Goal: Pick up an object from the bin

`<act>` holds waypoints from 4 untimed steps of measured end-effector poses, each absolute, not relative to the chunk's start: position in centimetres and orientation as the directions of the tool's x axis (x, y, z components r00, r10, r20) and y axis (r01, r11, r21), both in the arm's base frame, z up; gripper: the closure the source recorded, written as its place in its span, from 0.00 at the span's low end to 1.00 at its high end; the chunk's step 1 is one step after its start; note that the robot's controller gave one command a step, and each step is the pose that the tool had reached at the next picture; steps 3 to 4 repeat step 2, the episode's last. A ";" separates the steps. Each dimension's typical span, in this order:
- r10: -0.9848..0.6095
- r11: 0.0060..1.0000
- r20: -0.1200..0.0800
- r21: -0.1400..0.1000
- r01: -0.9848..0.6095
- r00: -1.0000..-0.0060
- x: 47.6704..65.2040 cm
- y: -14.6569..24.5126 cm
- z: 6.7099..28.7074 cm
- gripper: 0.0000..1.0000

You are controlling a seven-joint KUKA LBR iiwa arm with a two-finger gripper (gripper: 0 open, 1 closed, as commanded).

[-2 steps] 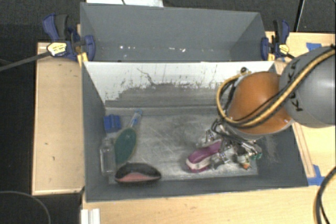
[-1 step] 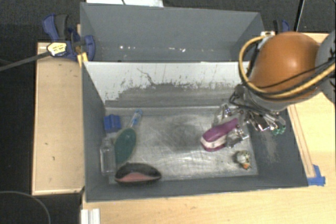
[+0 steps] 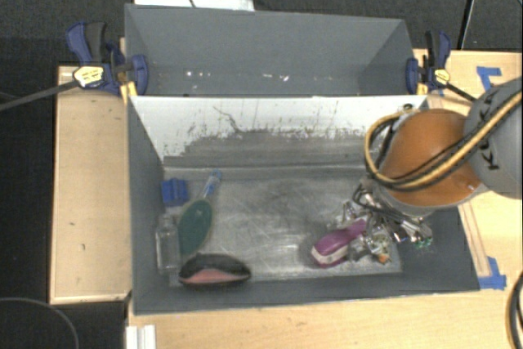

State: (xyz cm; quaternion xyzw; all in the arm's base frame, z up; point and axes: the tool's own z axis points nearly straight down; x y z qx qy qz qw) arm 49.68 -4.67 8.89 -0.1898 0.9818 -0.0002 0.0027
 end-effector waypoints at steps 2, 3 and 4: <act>-0.512 0.859 -0.008 -0.004 -0.512 -0.859 50.3 2.5 20.8 1.00; -0.512 0.859 -0.008 -0.004 -0.512 -0.859 50.3 2.5 20.8 1.00; -0.512 0.859 -0.008 -0.004 -0.512 -0.859 50.3 2.5 20.8 1.00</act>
Offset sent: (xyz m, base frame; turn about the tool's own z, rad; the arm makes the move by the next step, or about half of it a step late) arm 0.0067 0.0668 -0.0110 -0.1601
